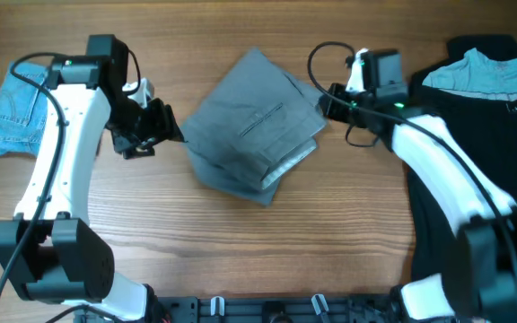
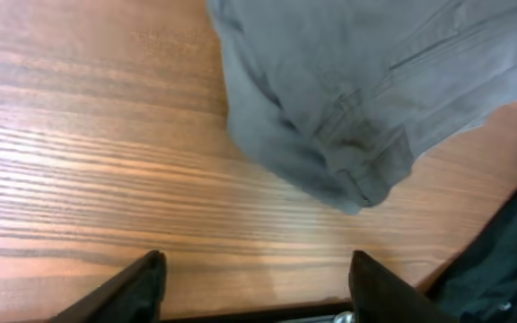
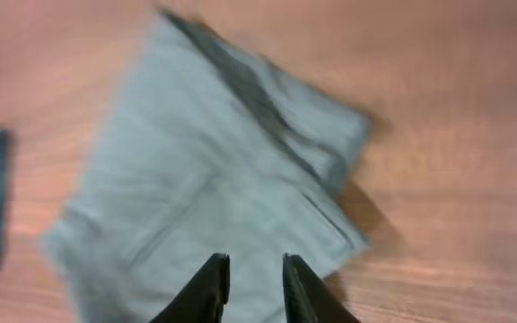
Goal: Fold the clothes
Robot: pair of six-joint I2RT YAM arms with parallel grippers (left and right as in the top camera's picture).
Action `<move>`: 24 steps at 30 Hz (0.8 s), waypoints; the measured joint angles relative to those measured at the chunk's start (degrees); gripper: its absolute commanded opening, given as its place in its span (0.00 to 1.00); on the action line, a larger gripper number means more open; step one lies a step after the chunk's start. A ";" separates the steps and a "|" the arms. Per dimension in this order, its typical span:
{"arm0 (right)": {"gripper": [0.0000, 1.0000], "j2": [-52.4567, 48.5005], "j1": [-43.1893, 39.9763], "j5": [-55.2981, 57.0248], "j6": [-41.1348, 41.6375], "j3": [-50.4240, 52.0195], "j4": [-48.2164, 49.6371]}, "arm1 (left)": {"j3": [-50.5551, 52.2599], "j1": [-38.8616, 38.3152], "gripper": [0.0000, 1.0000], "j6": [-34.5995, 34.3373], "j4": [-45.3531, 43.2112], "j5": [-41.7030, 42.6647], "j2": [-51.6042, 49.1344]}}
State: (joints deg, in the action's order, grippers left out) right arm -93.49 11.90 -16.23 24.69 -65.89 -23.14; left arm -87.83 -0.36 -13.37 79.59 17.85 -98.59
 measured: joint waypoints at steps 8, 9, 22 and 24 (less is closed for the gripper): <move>0.13 -2.14 3.23 -5.20 -7.89 -0.04 4.17 | 25.66 -6.47 1.00 -14.73 -33.79 9.25 -0.26; 0.10 -4.79 3.87 -5.73 -8.09 -0.04 5.16 | 27.39 -6.84 1.00 -17.05 -35.28 9.86 -0.26; 0.11 -20.63 4.83 -10.82 3.19 0.02 10.80 | 38.64 -7.08 1.00 -28.24 -58.62 14.23 -0.13; 0.11 -20.63 4.83 -10.84 3.41 0.02 10.80 | 40.02 -8.04 1.00 -29.73 -64.57 15.19 -0.28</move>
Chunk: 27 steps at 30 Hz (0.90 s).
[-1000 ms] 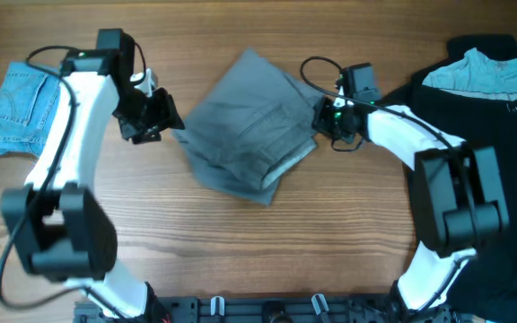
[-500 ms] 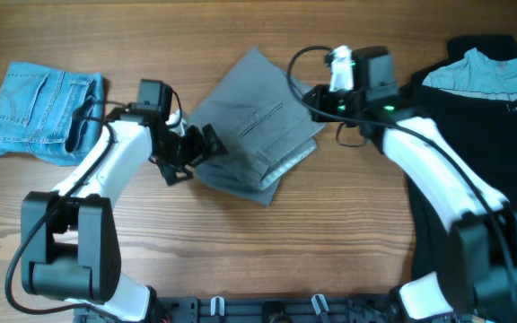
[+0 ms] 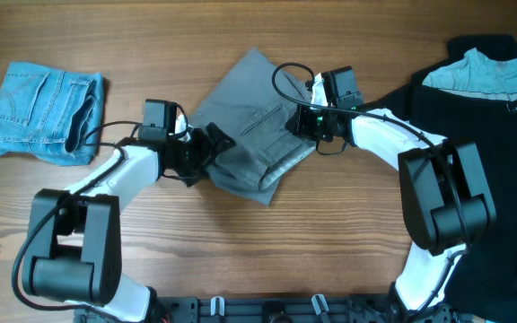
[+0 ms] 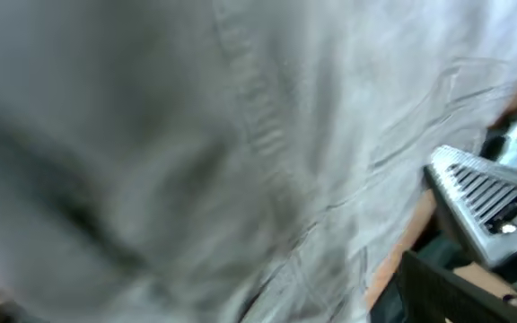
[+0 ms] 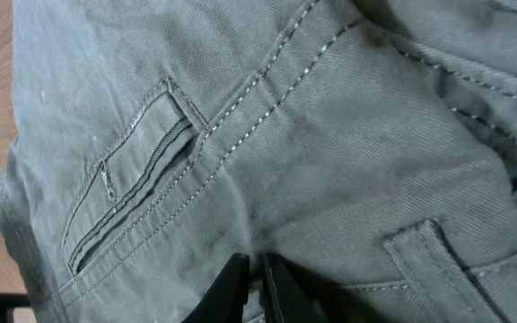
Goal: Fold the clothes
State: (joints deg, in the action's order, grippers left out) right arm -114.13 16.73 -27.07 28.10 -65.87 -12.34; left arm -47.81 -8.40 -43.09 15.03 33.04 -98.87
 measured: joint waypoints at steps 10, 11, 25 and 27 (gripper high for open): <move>0.11 0.00 -0.11 0.07 0.20 0.00 -0.39 | -0.11 -6.84 0.76 -9.05 -26.36 1.20 -8.44; 0.11 0.00 -0.13 0.04 0.20 0.00 -0.42 | -0.17 -6.99 0.68 -9.86 -26.95 0.52 -8.90; 0.06 11.96 -0.15 -1.18 -2.23 -0.07 -12.17 | -0.26 -6.10 0.04 -2.62 -16.85 -2.64 -8.52; 0.07 23.26 -0.15 -1.22 -3.43 -0.09 -13.51 | -1.14 -1.66 0.04 5.03 -0.28 -1.79 -3.02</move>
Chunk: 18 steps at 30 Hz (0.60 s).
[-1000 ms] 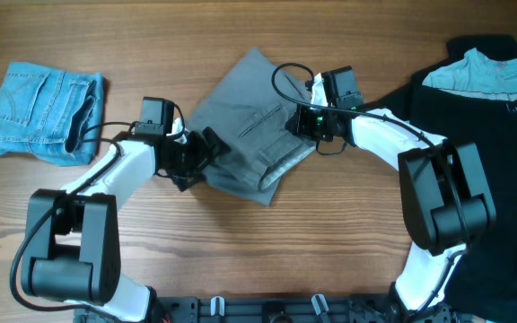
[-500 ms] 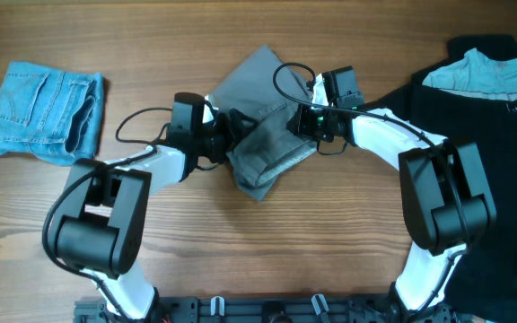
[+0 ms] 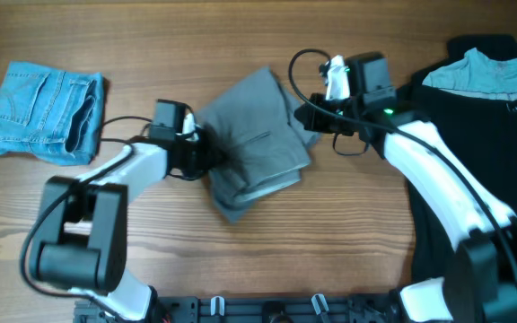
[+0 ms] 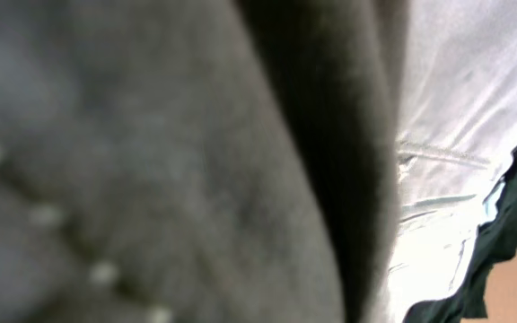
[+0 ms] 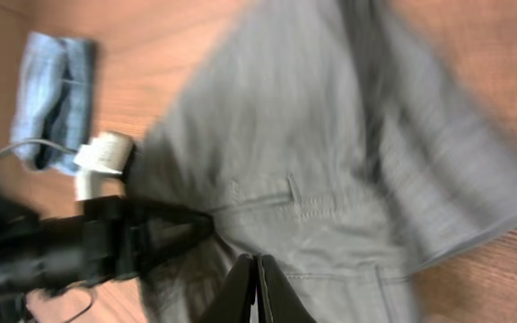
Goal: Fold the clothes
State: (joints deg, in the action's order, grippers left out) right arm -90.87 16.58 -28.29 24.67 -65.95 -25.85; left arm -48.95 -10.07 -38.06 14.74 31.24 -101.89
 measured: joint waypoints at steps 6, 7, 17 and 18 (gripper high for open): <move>0.08 4.63 0.04 0.02 -0.28 0.02 -0.96 | -23.43 17.59 0.04 10.95 16.63 4.02 8.57; 0.07 4.72 0.04 0.02 -0.28 0.02 -0.96 | -27.32 20.59 0.04 11.61 15.43 4.17 9.27; 0.09 4.74 0.04 0.02 -0.28 0.02 -1.18 | -34.38 33.33 0.04 5.84 -5.44 7.32 5.40; 0.09 4.74 0.04 0.02 -0.28 0.02 -1.18 | -34.38 33.48 0.04 4.72 -6.23 7.30 4.15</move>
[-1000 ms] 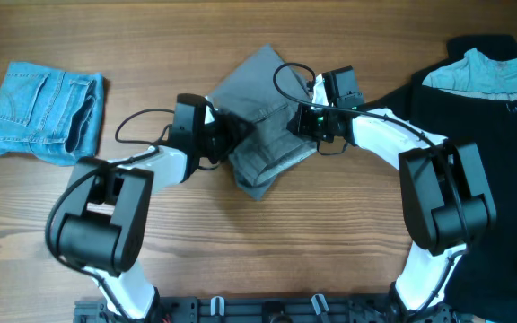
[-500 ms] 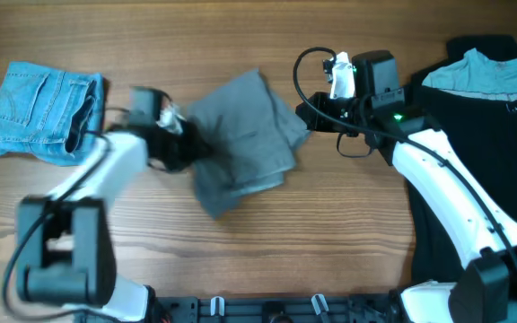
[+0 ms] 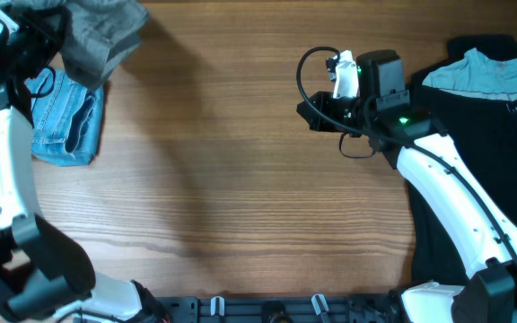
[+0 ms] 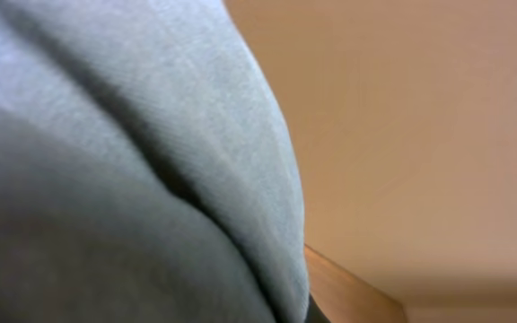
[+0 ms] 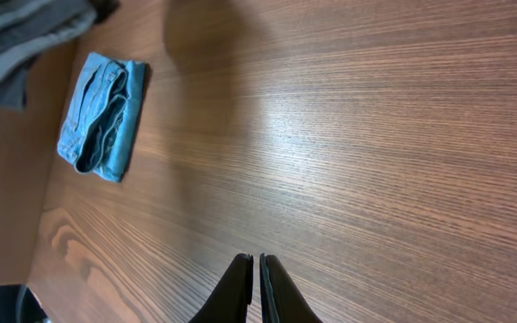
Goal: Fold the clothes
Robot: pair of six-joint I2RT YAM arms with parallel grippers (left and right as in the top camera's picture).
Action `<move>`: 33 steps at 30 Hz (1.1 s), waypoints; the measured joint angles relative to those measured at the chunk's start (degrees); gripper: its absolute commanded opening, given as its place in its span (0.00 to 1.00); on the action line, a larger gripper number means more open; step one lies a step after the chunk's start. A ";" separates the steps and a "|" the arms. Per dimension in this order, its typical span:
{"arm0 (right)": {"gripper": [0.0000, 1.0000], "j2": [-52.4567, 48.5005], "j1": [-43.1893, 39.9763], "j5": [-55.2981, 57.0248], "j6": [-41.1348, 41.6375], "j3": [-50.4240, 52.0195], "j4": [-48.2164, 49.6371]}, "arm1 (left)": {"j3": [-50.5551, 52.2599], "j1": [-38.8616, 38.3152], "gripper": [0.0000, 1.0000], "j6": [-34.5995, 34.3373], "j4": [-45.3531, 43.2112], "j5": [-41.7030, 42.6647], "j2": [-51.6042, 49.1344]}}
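Observation:
The folded grey trousers (image 3: pixel 97 31) hang at the table's far-left back corner, carried by my left gripper (image 3: pixel 36 27). They are partly over the folded blue jeans (image 3: pixel 65 112). In the left wrist view the grey trousers (image 4: pixel 106 179) fill almost everything and hide the fingers. My right gripper (image 3: pixel 303 113) hovers over bare wood at centre-right, shut with nothing in it. The right wrist view shows that gripper (image 5: pixel 257 269) with its jaws closed together, the blue jeans (image 5: pixel 101 117) and the grey trousers (image 5: pixel 25 31) far off.
A black garment (image 3: pixel 483 206) covers the table's right side, with a light blue shirt (image 3: pixel 483 72) on top of it at the back. The right arm's cable (image 3: pixel 317 67) loops above its wrist. The wooden table (image 3: pixel 240 197) is bare in the middle.
The grey trousers have gone from the table's middle to the far-left back corner, held up by my left gripper above the blue jeans. My right gripper stays shut, now over bare wood.
First my left gripper stood open left of the folded trousers, and my right gripper was near their right edge. Then both were at the trousers. After that the left gripper was in under the bunched trousers. Now it holds them at the far left.

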State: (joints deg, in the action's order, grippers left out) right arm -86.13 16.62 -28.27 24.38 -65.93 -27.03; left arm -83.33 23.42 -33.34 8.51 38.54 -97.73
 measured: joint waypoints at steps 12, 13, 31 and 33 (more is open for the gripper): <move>0.10 0.00 0.00 0.00 0.00 0.00 -0.87 | 0.02 1.07 0.04 -1.09 10.25 -9.01 -7.80; 0.10 0.00 0.00 0.00 0.00 0.00 -0.87 | 0.02 1.66 0.04 -0.81 11.19 -9.92 -7.80; 0.13 0.00 0.00 0.00 -0.02 0.00 -1.29 | -0.02 12.98 0.84 8.90 29.94 -18.34 -7.69; 0.13 0.00 0.00 0.00 -0.02 0.00 -1.29 | -0.02 15.06 0.84 10.23 32.87 -18.34 -6.82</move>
State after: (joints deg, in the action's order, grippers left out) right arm -86.13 16.62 -28.27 24.36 -65.93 -28.32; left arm -83.35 38.48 -23.11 41.39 20.21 -104.55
